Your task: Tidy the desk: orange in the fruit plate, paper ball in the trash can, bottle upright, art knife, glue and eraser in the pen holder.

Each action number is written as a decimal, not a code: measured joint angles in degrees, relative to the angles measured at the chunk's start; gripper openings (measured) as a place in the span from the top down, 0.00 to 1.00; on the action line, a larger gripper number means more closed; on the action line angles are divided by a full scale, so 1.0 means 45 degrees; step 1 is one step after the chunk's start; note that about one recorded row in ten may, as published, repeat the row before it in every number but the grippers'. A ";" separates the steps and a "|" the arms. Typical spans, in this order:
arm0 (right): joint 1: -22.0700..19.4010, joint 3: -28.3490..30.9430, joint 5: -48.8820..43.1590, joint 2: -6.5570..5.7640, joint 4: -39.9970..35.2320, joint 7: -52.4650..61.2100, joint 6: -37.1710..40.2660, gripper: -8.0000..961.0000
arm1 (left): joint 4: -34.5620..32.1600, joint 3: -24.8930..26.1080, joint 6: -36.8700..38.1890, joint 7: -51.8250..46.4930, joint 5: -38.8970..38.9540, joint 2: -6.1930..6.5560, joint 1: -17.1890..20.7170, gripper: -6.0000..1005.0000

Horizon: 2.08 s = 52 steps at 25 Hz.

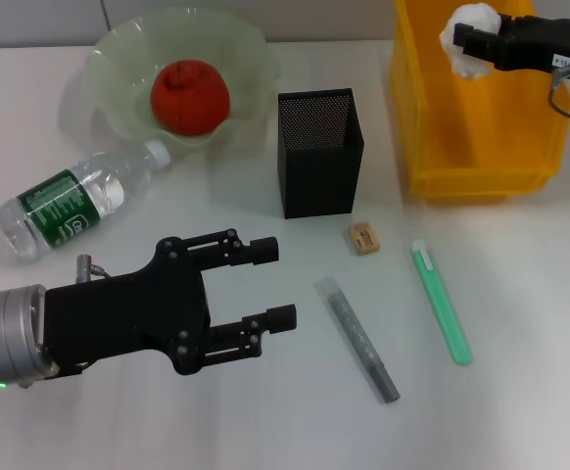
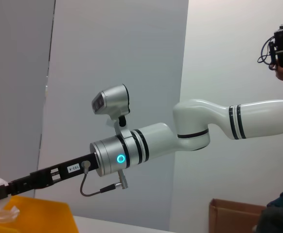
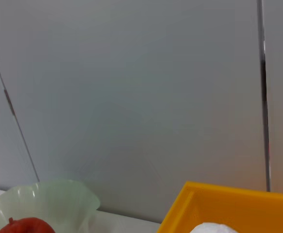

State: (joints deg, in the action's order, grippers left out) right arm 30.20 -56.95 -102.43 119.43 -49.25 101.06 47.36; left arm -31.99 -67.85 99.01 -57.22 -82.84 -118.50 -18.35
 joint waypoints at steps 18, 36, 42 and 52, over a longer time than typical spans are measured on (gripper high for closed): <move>-0.0674 -0.0064 0.1872 -0.0008 -0.0206 -0.1036 0.3196 0.28 | 0.0000 0.0013 -0.0033 0.0001 -0.0001 0.0006 -0.0012 0.34; -0.1820 0.0155 0.5219 0.0034 0.8516 -1.3253 0.9812 0.28 | -0.0001 0.0138 -0.0211 0.0000 0.0004 -0.0024 -0.0257 0.34; -0.2215 0.0122 0.5267 0.0031 0.9262 -1.4061 0.9539 0.28 | 0.0059 0.0095 -0.0387 -0.0047 -0.0013 -0.0034 -0.0425 0.34; -0.2464 0.0210 0.5308 0.0027 0.9334 -1.4053 0.9475 0.28 | 0.0196 0.0062 -0.0504 -0.0080 0.0002 -0.0054 -0.0473 0.34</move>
State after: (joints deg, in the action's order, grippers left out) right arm 19.12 -56.00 -78.54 119.56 -7.25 37.82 90.00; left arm -31.11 -67.58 96.75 -57.58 -82.83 -118.75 -20.48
